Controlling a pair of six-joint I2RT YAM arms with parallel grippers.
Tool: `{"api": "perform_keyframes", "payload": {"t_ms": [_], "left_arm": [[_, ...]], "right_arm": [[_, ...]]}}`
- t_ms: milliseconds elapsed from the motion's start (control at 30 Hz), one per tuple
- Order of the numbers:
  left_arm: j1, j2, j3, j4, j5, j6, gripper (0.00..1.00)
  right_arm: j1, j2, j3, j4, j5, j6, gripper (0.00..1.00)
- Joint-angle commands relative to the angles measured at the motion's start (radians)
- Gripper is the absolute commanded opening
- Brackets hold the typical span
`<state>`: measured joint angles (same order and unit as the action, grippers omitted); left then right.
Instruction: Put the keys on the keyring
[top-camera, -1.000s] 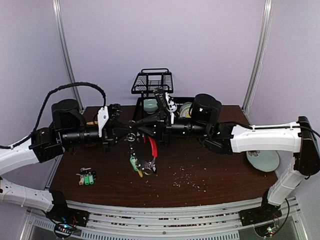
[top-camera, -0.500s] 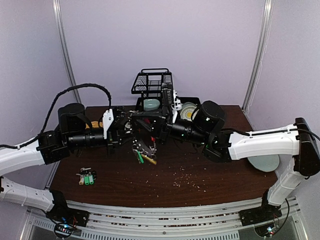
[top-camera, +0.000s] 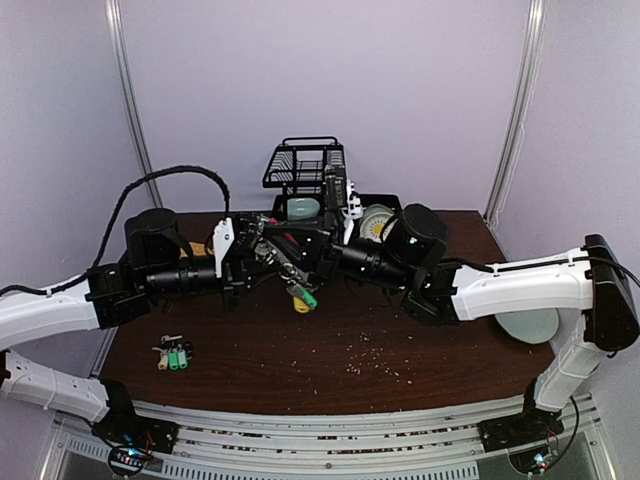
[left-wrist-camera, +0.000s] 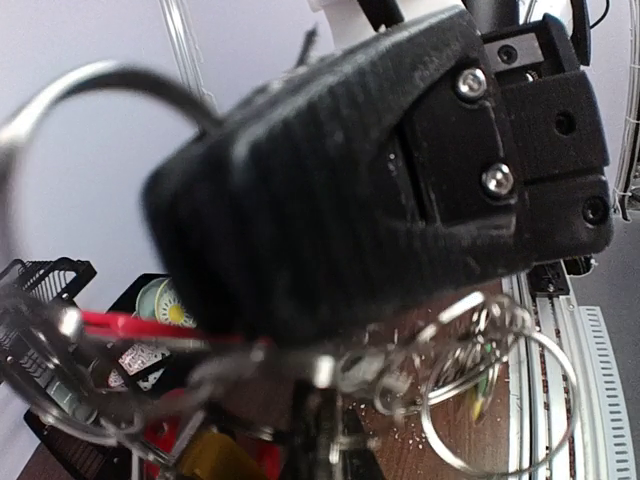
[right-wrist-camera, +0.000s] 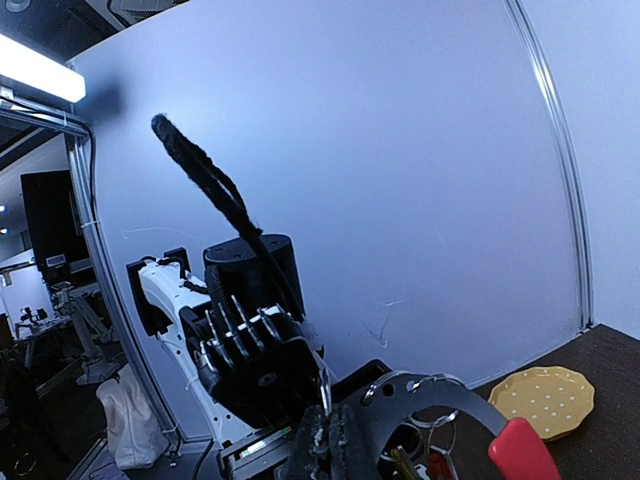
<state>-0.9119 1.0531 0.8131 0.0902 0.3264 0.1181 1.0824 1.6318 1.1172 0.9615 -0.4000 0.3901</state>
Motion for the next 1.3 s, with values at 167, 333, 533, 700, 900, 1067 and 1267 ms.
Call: {"api": "perform_keyframes", "payload": {"t_ms": [167,333,533,700,900,1067,1267], "left_arm": [[-0.012,0.068,-0.005,0.074,0.132,-0.021,0.00],[-0.012,-0.047,-0.067,0.138,0.122,-0.039,0.43],[-0.011,-0.212,-0.084,-0.036,0.077,0.046,0.68],[-0.008,-0.326,-0.074,-0.135,-0.056,0.084,0.73],[-0.008,-0.251,0.034,-0.132,-0.110,0.037,0.52],[-0.008,-0.127,0.125,-0.136,-0.005,-0.032,0.24],[-0.007,-0.100,0.131,-0.126,-0.025,-0.043,0.23]], "right_arm": [[-0.003,0.015,0.033,0.097,0.016,0.020,0.00],[-0.027,-0.016,-0.017,0.074,0.027,0.008,0.00],[-0.033,-0.065,-0.044,-0.032,0.032,-0.091,0.00],[-0.033,-0.081,-0.044,-0.074,0.024,-0.126,0.00],[-0.033,-0.086,-0.038,-0.091,0.011,-0.139,0.00],[-0.029,-0.093,-0.035,-0.117,0.011,-0.161,0.00],[-0.025,-0.099,-0.036,-0.119,0.000,-0.171,0.00]]}}
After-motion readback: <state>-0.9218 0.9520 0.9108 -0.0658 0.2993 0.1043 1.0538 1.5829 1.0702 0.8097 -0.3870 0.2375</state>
